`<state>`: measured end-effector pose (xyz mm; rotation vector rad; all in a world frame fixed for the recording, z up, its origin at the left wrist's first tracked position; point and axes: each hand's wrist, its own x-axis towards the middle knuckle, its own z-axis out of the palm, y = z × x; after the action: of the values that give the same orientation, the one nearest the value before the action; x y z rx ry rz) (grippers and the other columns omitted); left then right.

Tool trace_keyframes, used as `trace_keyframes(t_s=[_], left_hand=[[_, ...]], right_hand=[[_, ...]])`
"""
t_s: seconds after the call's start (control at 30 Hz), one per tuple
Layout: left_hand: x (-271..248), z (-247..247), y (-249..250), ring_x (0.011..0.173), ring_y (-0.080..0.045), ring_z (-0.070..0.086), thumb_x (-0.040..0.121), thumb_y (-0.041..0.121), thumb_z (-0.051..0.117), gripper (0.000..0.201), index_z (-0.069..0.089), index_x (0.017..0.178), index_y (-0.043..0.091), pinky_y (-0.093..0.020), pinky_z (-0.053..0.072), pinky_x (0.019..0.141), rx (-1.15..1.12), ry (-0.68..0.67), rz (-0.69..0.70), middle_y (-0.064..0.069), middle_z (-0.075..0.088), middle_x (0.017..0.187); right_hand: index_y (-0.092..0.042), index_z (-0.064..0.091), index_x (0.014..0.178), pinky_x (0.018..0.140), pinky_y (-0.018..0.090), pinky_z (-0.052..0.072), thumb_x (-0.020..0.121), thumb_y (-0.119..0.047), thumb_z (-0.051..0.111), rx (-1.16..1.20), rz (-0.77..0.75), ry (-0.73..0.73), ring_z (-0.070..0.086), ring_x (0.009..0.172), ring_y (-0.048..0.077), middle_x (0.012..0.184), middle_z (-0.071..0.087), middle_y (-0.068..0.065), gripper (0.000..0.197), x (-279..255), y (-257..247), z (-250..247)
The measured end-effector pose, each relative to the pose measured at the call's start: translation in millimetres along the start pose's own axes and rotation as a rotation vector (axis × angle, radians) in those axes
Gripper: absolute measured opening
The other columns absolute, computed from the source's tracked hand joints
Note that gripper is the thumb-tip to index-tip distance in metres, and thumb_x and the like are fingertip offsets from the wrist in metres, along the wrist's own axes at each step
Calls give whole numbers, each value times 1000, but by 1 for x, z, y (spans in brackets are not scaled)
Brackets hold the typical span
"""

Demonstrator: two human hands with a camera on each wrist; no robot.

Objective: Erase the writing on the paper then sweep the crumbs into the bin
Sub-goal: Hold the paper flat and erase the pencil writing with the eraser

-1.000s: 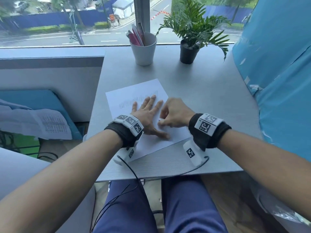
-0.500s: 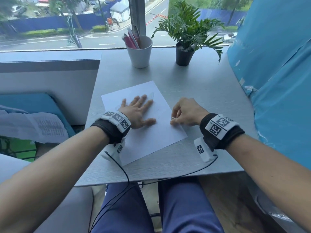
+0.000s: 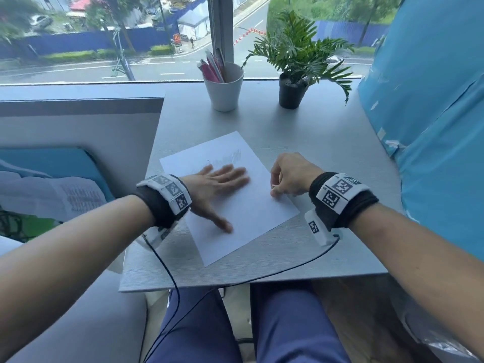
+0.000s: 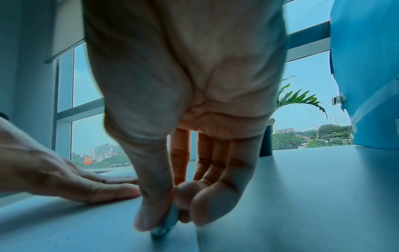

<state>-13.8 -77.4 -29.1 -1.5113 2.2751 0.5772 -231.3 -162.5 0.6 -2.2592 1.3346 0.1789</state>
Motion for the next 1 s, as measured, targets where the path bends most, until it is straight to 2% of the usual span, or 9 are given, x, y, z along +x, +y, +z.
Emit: trace_keyframes(t_s=[0.07,0.23,0.33,0.4,0.53,0.67,0.8,0.9,1.0], left_hand=[[0,2,-3,147,-12,-27,60,87,63,136,-20,154,36,-53,-12,120,-33,3,-45,13,-29,160],[4,18,9,147,-12,-26,52,92,63,146,-18,156,30,-53,-14,119,-141,102,-127,12,-27,161],[6,20,14,148,-12,-26,51,92,63,149,-18,156,26,-52,-15,119,-161,118,-162,11,-26,162],[5,18,16,148,-13,-26,52,92,64,149,-20,156,25,-53,-15,119,-174,110,-171,10,-27,161],[4,17,17,148,-14,-26,53,89,66,146,-19,156,28,-55,-15,118,-185,108,-167,10,-27,161],[6,19,17,147,-15,-28,49,93,64,146,-17,156,33,-57,-16,117,-192,110,-168,10,-28,161],[7,18,17,147,-15,-29,47,94,63,147,-21,153,37,-57,-16,117,-189,109,-170,9,-30,160],[7,20,17,147,-15,-29,45,96,61,149,-19,155,35,-58,-15,117,-190,105,-179,11,-30,160],[8,20,17,146,-15,-30,45,96,62,149,-20,155,34,-58,-16,117,-191,98,-179,11,-31,160]], right_hand=[[-12,75,79,61,23,50,66,-16,87,-1,13,62,63,70,14,79,71,1,18,2,-2,0],[-14,76,76,73,28,58,69,-21,84,120,-67,195,68,73,15,75,73,2,12,10,-27,8],[-18,73,72,75,22,52,75,-19,77,123,-40,227,68,84,18,81,72,3,5,16,-35,13],[-23,68,70,75,20,48,78,-21,73,114,-36,228,67,88,19,88,71,4,9,14,-39,27],[-14,76,78,77,22,53,78,-23,72,107,-112,159,68,83,18,84,74,5,10,4,-42,33],[-14,77,75,76,23,53,75,-20,70,142,-50,267,69,82,19,81,75,4,10,12,-36,22],[-11,76,69,65,24,52,74,-18,68,43,-209,121,63,68,18,69,70,4,11,-9,-53,39],[-14,76,70,70,19,47,73,-22,72,91,-62,198,67,76,19,75,74,4,9,10,-37,19],[-19,60,53,65,19,43,72,-22,71,43,-44,208,62,69,20,63,65,0,23,5,-41,25]])
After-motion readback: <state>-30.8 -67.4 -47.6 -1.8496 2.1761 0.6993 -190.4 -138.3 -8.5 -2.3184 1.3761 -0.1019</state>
